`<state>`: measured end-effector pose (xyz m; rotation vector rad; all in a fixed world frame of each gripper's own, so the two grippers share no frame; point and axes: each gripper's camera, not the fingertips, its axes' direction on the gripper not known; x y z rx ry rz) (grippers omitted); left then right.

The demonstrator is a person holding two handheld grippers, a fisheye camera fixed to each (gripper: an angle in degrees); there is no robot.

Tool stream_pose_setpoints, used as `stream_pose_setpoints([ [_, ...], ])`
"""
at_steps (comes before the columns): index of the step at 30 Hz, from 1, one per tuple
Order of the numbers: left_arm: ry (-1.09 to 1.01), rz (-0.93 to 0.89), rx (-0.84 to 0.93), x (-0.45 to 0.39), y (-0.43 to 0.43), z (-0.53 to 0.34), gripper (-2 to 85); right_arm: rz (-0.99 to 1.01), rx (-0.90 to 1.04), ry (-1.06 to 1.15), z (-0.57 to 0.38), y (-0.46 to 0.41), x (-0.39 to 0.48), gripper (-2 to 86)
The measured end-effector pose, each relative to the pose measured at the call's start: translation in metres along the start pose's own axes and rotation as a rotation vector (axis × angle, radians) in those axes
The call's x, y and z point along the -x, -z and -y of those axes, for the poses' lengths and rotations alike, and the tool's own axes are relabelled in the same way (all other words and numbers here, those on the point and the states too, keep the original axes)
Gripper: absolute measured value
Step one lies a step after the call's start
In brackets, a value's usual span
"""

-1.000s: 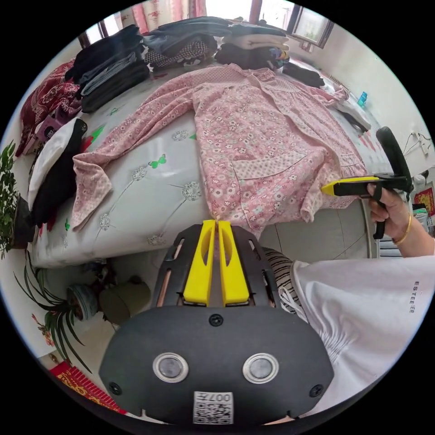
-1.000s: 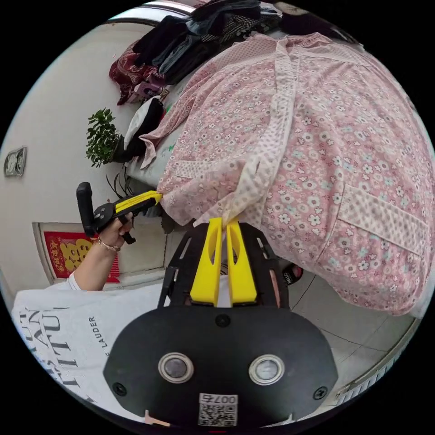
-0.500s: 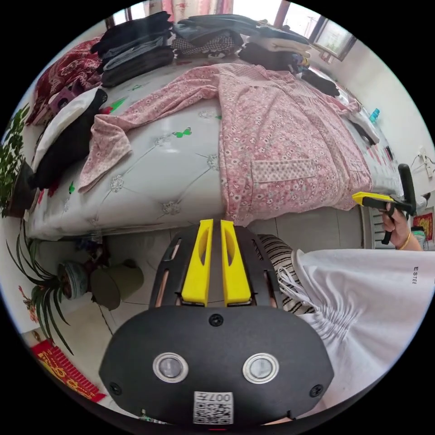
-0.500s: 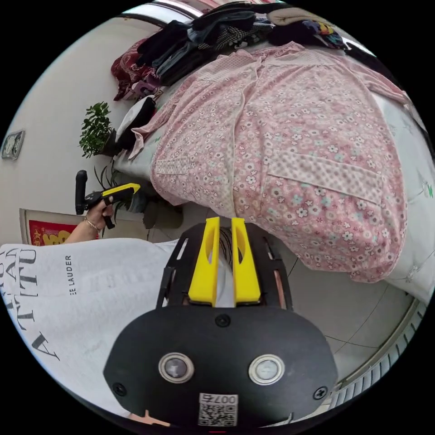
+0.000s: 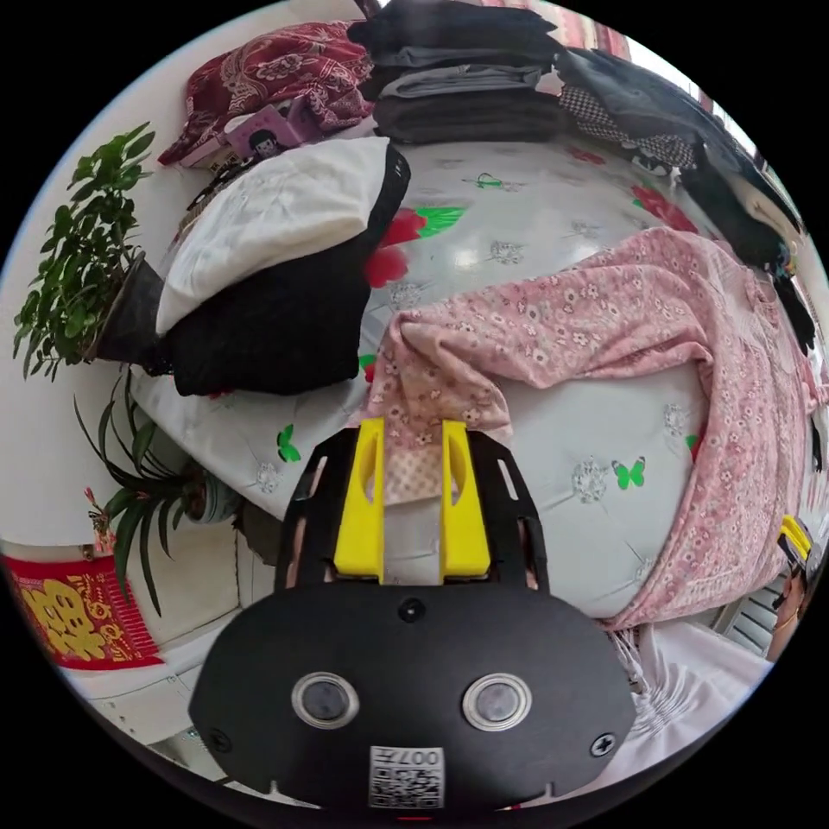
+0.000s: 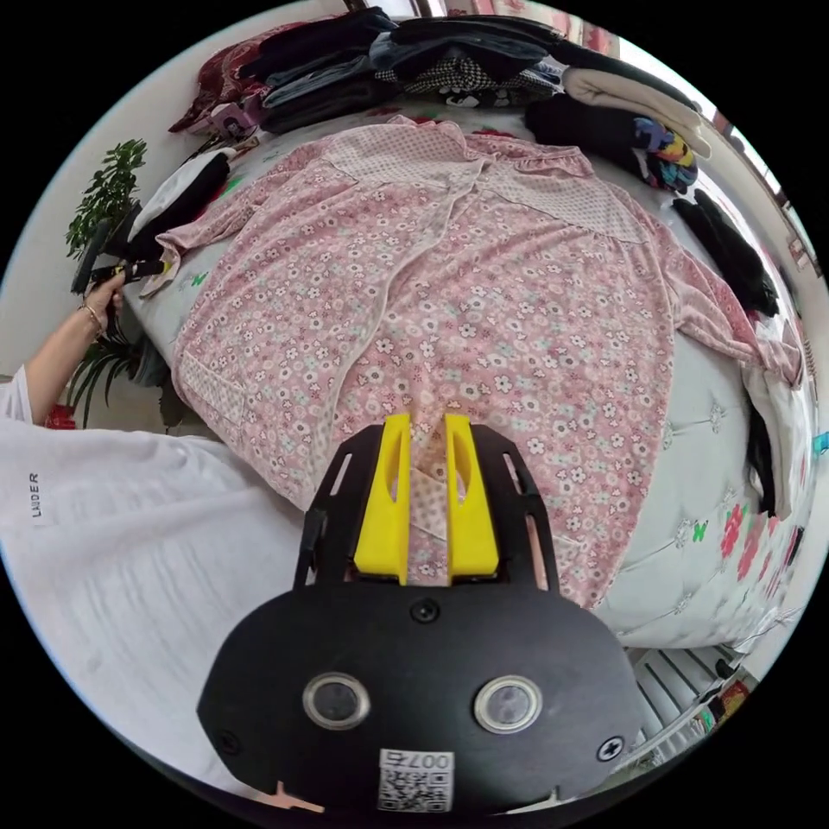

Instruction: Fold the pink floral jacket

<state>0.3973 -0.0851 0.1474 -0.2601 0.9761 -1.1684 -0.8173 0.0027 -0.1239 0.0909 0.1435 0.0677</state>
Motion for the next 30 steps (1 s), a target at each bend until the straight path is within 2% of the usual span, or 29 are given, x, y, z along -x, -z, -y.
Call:
stream_pose_setpoints([
  [1,-0.010,0.014,0.050,-0.005,-0.011,0.013,0.6,0.002,0.028,0.003,0.004,-0.001,0.000,4.4],
  [3,-0.070,0.046,0.072,-0.013,-0.014,0.025,-0.3,0.013,0.057,0.020,0.007,0.000,0.001,4.5],
  [5,-0.135,0.097,-0.024,-0.009,0.014,0.033,-0.7,0.020,0.101,0.031,0.011,0.001,0.002,4.7],
  [8,-0.079,0.252,-0.110,0.030,0.060,0.035,-0.8,0.058,0.182,0.001,0.021,0.001,-0.003,4.9],
  [10,0.009,0.287,-0.140,0.064,0.079,0.032,-0.7,0.081,0.221,-0.011,0.027,0.003,-0.008,5.0],
  [13,0.098,0.293,-0.122,0.095,0.091,0.027,0.3,0.108,0.130,-0.016,0.045,0.030,-0.018,5.3],
  [17,-0.001,0.337,-0.130,0.055,0.091,0.038,5.0,0.100,-0.028,0.046,0.110,0.068,-0.034,6.0],
  [20,0.024,0.357,-0.127,0.045,0.090,0.039,5.8,0.101,-0.091,0.129,0.173,0.077,-0.037,6.3],
  [25,0.180,0.318,-0.115,0.078,0.117,0.023,7.4,0.069,-0.121,0.309,0.265,0.063,-0.019,6.6],
  [30,0.187,0.303,-0.137,0.079,0.137,0.014,7.9,0.216,-0.040,0.404,0.321,0.017,0.004,5.6],
])
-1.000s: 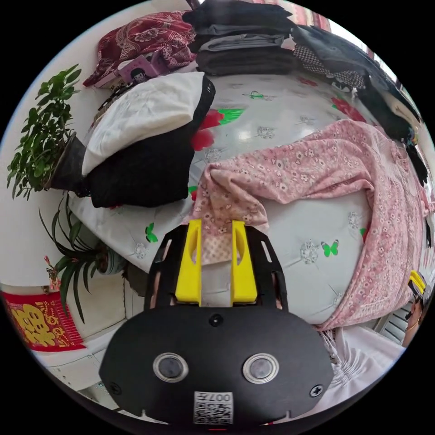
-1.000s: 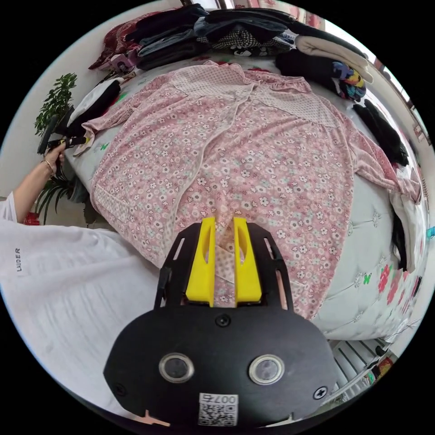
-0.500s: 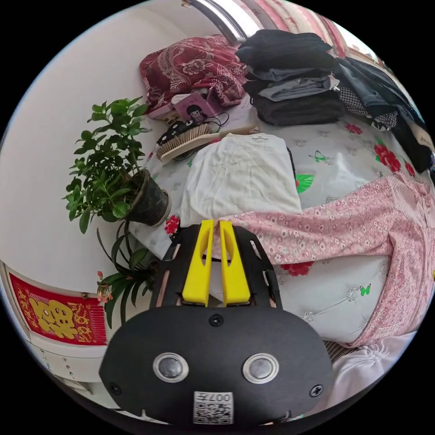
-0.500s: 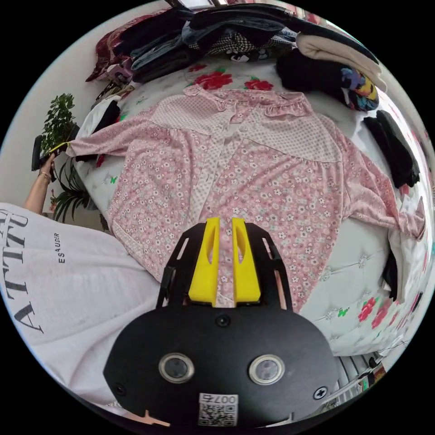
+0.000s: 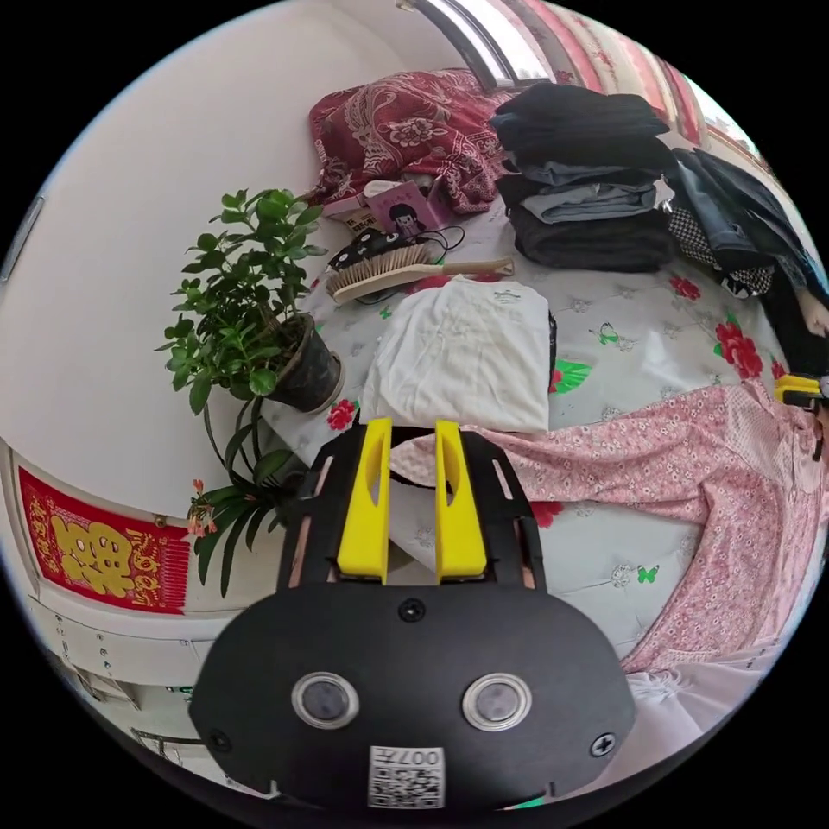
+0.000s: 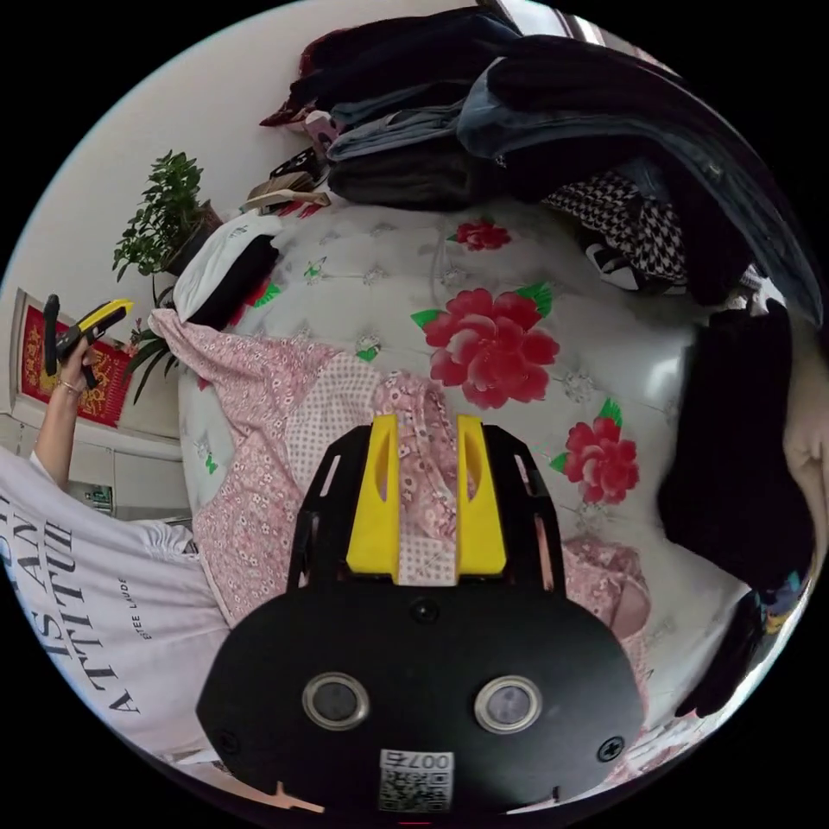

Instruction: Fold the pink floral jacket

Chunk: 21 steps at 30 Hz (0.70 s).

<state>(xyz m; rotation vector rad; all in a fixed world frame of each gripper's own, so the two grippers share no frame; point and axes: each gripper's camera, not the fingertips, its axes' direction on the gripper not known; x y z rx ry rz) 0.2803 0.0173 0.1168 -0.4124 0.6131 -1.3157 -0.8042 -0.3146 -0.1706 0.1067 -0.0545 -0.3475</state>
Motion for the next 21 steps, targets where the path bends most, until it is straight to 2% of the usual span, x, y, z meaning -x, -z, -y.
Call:
stream_pose_setpoints([
  [4,-0.068,-0.112,-0.116,-0.040,0.025,0.011,6.4,-0.071,0.047,0.020,0.022,-0.040,0.007,1.9],
  [6,-0.102,-0.277,-0.147,-0.070,0.019,0.017,6.2,-0.121,0.074,-0.010,0.029,-0.052,0.002,1.4],
  [7,-0.144,-0.394,-0.130,-0.096,0.001,0.020,6.3,-0.094,0.036,-0.024,0.030,-0.050,-0.001,1.4],
  [8,-0.204,-0.433,-0.071,-0.128,-0.028,0.022,5.5,-0.061,0.039,-0.059,0.030,-0.049,-0.007,1.5],
  [11,-0.273,-0.363,0.114,-0.179,-0.112,0.020,2.8,-0.016,-0.021,-0.121,0.008,-0.024,-0.016,2.5],
  [13,-0.289,-0.358,0.141,-0.181,-0.133,0.021,2.4,-0.026,-0.086,-0.138,-0.021,0.003,-0.018,2.9],
  [17,-0.264,-0.425,0.063,-0.158,-0.118,0.041,4.4,-0.007,-0.170,-0.313,-0.113,0.035,-0.025,3.0],
  [21,-0.327,-0.569,-0.026,-0.170,-0.101,0.078,7.1,0.076,-0.144,-0.449,-0.167,0.013,-0.024,3.2],
])
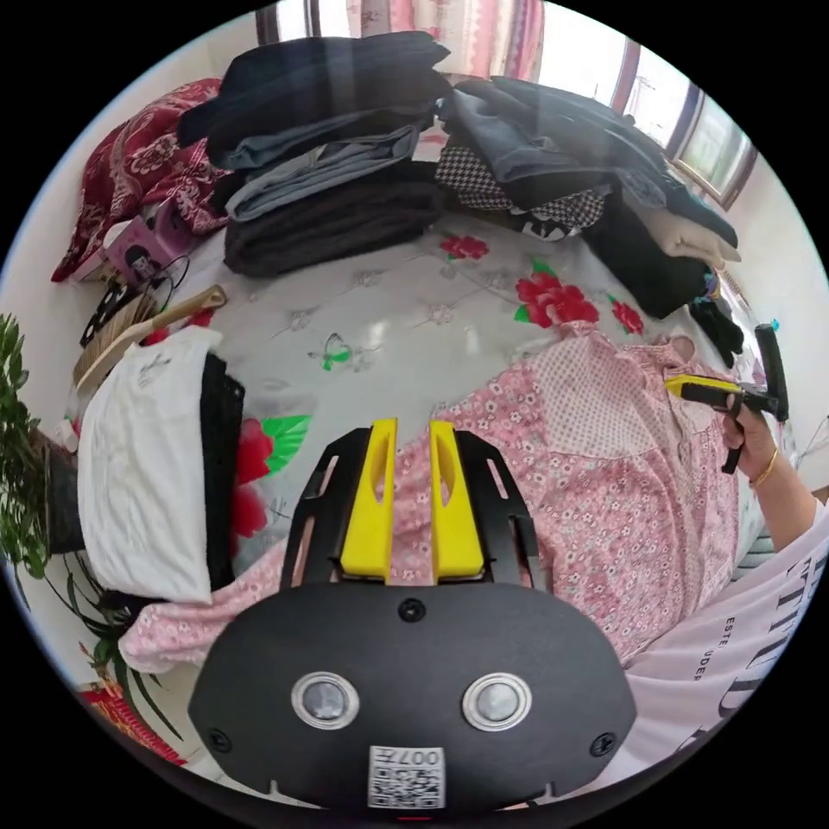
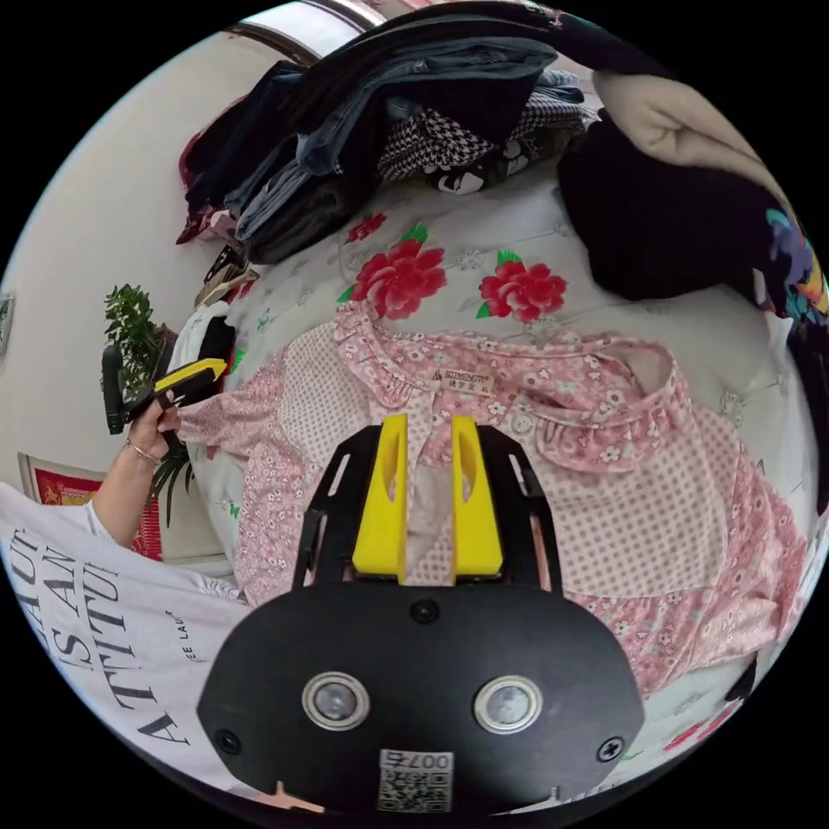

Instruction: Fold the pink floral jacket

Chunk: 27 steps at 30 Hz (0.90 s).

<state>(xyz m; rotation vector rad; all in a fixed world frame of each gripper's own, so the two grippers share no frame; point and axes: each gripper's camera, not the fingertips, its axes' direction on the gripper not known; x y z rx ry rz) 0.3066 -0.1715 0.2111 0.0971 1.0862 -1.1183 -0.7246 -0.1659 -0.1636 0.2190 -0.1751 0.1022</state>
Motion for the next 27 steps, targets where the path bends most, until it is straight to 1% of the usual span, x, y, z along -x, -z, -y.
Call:
stream_pose_setpoints([
  [2,-0.125,-0.083,-0.013,-0.020,-0.012,0.042,9.9,0.020,0.052,-0.030,-0.015,-0.018,-0.001,3.0],
  [3,-0.160,-0.108,-0.011,-0.027,-0.015,0.053,10.2,0.017,0.034,-0.031,-0.018,-0.019,0.000,2.8],
  [5,-0.319,-0.234,-0.055,-0.067,-0.017,0.094,11.2,0.002,0.023,-0.030,-0.025,-0.018,0.006,1.5],
  [6,-0.369,-0.265,-0.067,-0.080,-0.016,0.103,11.3,-0.001,0.017,-0.025,-0.026,-0.018,0.008,1.2],
  [8,-0.577,-0.339,-0.116,-0.139,-0.016,0.124,11.3,-0.043,-0.006,0.019,-0.032,-0.014,0.018,0.3],
  [9,-0.633,-0.351,-0.121,-0.154,-0.018,0.126,11.3,-0.053,-0.011,0.026,-0.034,-0.012,0.020,0.2],
  [11,-0.818,-0.382,-0.092,-0.206,-0.034,0.125,11.3,-0.051,-0.050,0.032,-0.043,-0.003,0.022,-0.1],
  [13,-0.912,-0.335,-0.026,-0.231,-0.054,0.120,10.3,-0.041,-0.073,0.022,-0.051,0.004,0.021,-0.2],
  [14,-0.947,-0.289,0.002,-0.239,-0.065,0.116,8.2,-0.050,-0.091,0.014,-0.056,0.008,0.021,-0.2],
  [15,-0.953,-0.277,0.009,-0.241,-0.069,0.115,7.1,-0.056,-0.098,0.012,-0.059,0.010,0.020,-0.2],
  [16,-0.955,-0.276,0.027,-0.241,-0.076,0.114,2.7,-0.066,-0.112,0.015,-0.063,0.013,0.020,-0.2],
  [17,-0.948,-0.275,0.027,-0.241,-0.078,0.114,0.2,-0.084,-0.125,0.016,-0.065,0.015,0.020,-0.3],
  [20,-0.960,-0.303,0.043,-0.245,-0.077,0.121,-0.7,-0.119,-0.149,0.014,-0.070,0.020,0.019,-0.3],
  [23,-0.921,-0.276,-0.046,-0.249,-0.064,0.132,-0.9,-0.156,-0.168,-0.002,-0.073,0.024,0.016,-0.2],
  [27,-0.842,-0.244,-0.088,-0.252,-0.066,0.144,-0.9,-0.216,-0.125,-0.044,-0.068,0.015,0.005,-0.2],
])
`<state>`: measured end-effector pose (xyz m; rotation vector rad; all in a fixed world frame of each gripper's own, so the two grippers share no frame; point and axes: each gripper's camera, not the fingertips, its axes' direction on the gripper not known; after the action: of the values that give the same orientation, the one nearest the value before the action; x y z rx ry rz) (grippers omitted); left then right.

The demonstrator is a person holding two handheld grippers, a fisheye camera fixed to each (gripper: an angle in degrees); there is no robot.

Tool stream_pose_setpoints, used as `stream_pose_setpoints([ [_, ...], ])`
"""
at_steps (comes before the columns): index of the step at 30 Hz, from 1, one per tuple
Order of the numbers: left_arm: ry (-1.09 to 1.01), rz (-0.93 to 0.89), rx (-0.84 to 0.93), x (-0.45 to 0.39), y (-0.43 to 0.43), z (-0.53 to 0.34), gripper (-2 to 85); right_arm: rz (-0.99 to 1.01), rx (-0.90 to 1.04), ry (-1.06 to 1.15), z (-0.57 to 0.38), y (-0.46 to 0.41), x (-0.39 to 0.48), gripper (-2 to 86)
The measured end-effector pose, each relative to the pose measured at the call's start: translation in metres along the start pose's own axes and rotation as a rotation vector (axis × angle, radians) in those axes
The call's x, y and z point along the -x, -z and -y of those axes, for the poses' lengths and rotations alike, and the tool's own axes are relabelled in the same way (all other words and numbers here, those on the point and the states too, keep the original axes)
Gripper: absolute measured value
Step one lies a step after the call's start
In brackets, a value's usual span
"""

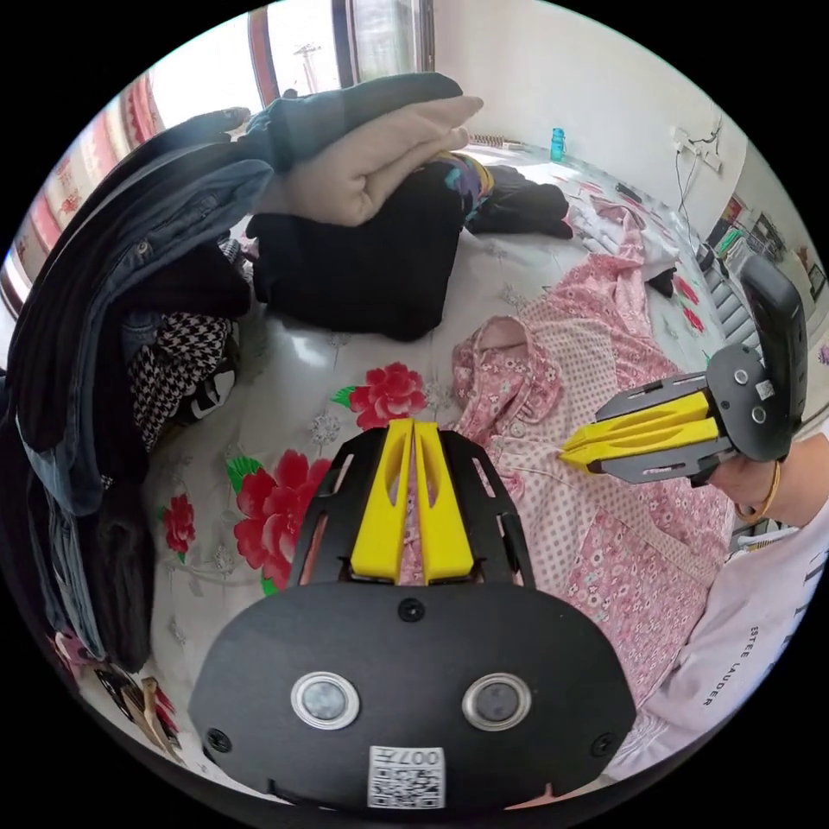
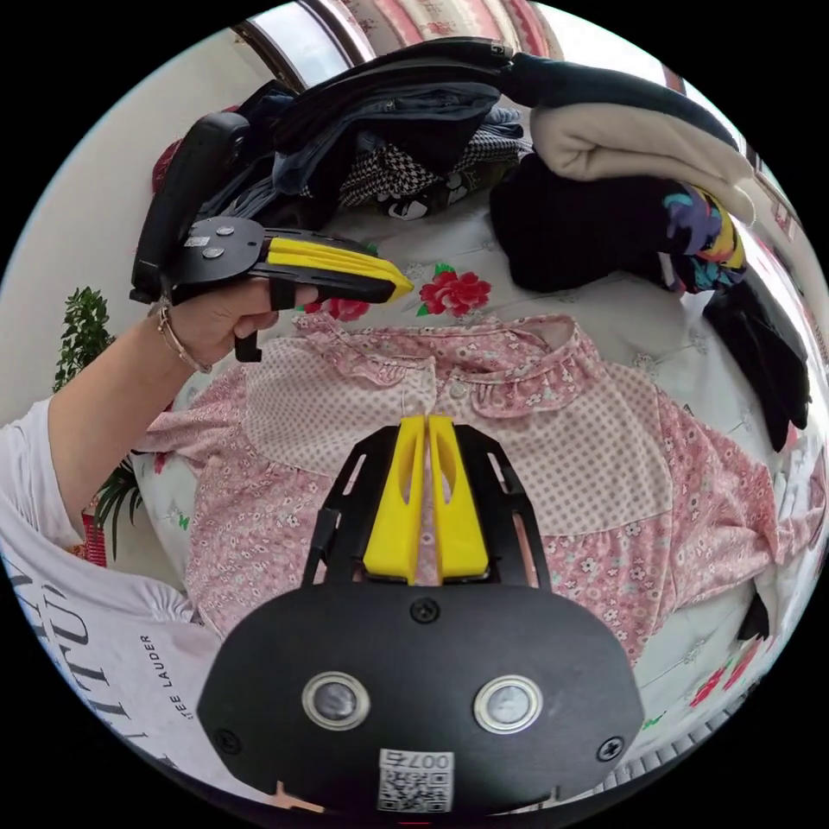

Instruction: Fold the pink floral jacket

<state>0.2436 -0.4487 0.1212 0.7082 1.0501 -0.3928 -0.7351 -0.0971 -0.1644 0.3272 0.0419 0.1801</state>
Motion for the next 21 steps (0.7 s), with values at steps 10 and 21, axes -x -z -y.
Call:
stream_pose_setpoints([
  [10,0.583,0.052,-0.019,0.005,0.075,-0.185,4.7,0.000,-0.043,0.015,-0.010,0.011,-0.012,0.7],
  [21,1.363,0.517,0.236,-0.080,0.194,-0.467,7.7,0.100,0.166,0.081,-0.065,0.008,0.011,0.5],
])
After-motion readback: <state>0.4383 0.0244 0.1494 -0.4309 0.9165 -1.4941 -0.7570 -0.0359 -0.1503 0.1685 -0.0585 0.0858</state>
